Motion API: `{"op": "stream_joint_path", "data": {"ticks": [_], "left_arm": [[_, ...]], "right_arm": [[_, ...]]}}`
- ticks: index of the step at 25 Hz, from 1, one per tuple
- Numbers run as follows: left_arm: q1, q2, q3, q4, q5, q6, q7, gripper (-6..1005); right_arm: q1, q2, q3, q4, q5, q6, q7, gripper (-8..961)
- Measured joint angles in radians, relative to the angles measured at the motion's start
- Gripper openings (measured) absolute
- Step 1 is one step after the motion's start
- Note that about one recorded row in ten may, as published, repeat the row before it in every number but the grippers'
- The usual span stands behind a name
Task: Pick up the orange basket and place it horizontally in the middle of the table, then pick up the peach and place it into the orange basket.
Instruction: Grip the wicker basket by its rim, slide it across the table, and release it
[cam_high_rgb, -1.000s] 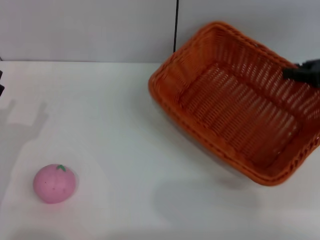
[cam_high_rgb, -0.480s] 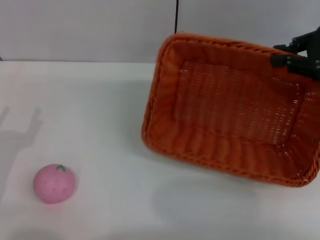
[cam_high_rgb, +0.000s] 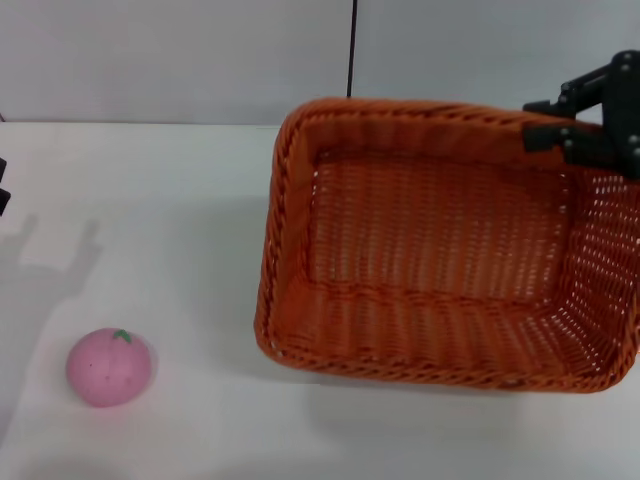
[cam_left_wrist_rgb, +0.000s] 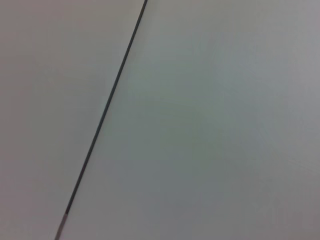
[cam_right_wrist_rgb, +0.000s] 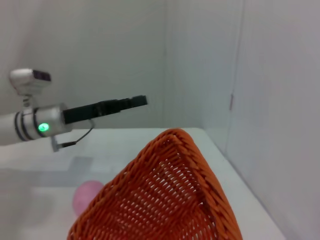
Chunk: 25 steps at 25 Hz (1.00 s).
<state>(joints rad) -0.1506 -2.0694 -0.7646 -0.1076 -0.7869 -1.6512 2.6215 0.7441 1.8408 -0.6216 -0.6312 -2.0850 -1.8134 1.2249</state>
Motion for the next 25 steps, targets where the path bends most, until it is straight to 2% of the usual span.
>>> {"op": "stream_joint_path", "data": {"ticks": [3,5,14,19,25], "left_arm": [[0.004,0.000,0.010,-0.002,0.000,-0.005,0.000,818],[0.012,0.000,0.023,-0.010,0.000,-0.010,0.002,818],[0.032,0.000,0.028,-0.011,0.000,-0.039,0.002,817],[0.033,0.000,0.028,-0.011,0.000,-0.041,0.002,817],[0.033,0.000,0.028,-0.011,0.000,-0.043,0.002,816]], "right_arm": [[0.011,-0.003,-0.043,0.022,-0.003,-0.001,-0.018,164],[0.016,0.006,-0.073,0.024,-0.004,0.006,-0.024,164],[0.009,0.061,-0.212,-0.022,-0.004,0.120,-0.025,163],[-0.022,0.101,-0.227,-0.106,-0.020,0.174,-0.041,163],[-0.020,0.111,-0.227,-0.121,-0.062,0.220,-0.064,163]]}}
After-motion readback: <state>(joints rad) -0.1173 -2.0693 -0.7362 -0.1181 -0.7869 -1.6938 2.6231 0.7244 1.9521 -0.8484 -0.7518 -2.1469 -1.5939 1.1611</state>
